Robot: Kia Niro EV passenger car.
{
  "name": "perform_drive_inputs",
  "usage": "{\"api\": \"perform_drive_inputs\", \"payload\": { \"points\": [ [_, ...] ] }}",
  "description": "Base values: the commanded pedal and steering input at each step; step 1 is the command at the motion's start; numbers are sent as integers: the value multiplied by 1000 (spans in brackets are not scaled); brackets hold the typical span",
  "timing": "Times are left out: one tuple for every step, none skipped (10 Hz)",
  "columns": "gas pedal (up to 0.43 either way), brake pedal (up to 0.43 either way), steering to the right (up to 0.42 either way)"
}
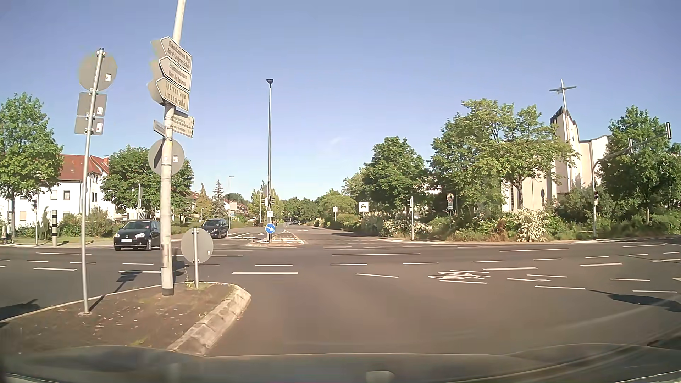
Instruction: Follow the waypoints while adhering to traffic rules and regulations
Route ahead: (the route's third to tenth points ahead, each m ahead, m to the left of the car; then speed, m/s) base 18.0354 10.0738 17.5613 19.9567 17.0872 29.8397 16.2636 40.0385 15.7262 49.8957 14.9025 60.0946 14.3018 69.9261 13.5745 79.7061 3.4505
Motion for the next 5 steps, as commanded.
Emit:
{"api": "perform_drive_inputs", "payload": {
  "points": [
    [59,0,-3],
    [67,0,-3],
    [67,0,-4],
    [67,0,-4],
    [59,0,-4]
  ]
}}
